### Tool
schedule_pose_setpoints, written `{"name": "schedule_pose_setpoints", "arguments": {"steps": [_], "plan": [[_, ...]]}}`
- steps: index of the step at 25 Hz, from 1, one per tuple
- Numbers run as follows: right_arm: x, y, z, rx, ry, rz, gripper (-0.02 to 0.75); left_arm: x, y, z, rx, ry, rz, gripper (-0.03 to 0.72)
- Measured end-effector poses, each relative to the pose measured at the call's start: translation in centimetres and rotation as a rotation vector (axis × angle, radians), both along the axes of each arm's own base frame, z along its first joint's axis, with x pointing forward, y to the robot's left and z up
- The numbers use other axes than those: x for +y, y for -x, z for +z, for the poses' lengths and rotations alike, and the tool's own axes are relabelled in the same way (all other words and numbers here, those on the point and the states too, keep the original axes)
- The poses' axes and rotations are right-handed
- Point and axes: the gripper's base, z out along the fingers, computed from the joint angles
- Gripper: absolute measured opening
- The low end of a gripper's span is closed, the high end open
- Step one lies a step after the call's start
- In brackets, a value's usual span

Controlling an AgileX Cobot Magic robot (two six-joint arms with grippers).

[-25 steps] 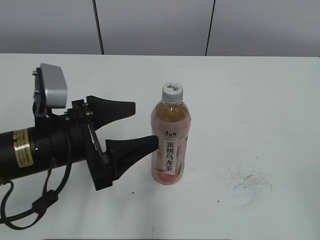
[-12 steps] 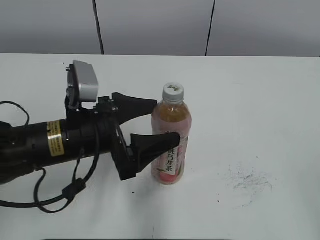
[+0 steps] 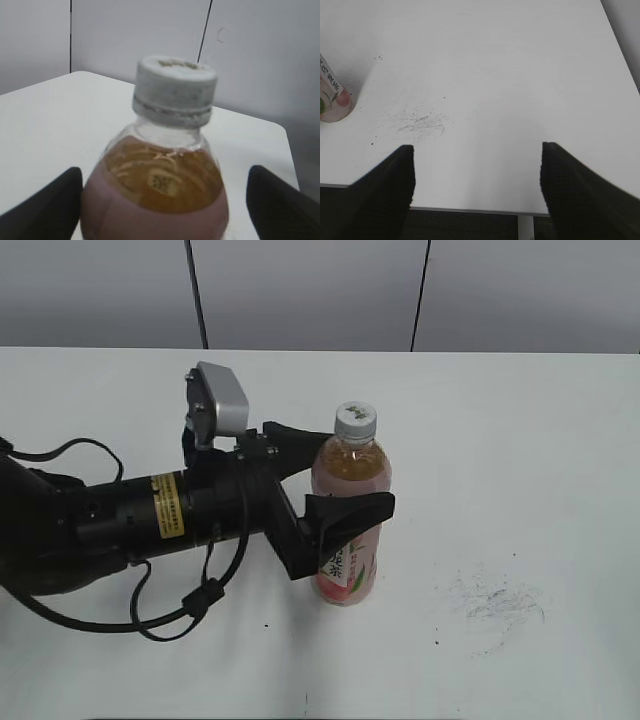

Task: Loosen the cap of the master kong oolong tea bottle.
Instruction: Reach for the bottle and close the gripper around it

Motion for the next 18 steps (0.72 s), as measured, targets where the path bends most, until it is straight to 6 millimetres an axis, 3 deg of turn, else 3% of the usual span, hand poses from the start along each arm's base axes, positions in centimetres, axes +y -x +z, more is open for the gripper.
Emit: {"name": "schedule_pose_setpoints", "arguments": {"steps": [9,18], "plan": [[0.0,0.0,0.0,0.000,0.000,0.000,0.587,-1.1,-1.7,0.1,-0.038,0.021,-0.007,0.587],[0.0,0.0,0.0,0.000,0.000,0.000,0.587,-1.4,-1.6,-1.0,-0.021,-0.004,-0.038,0.576]]}}
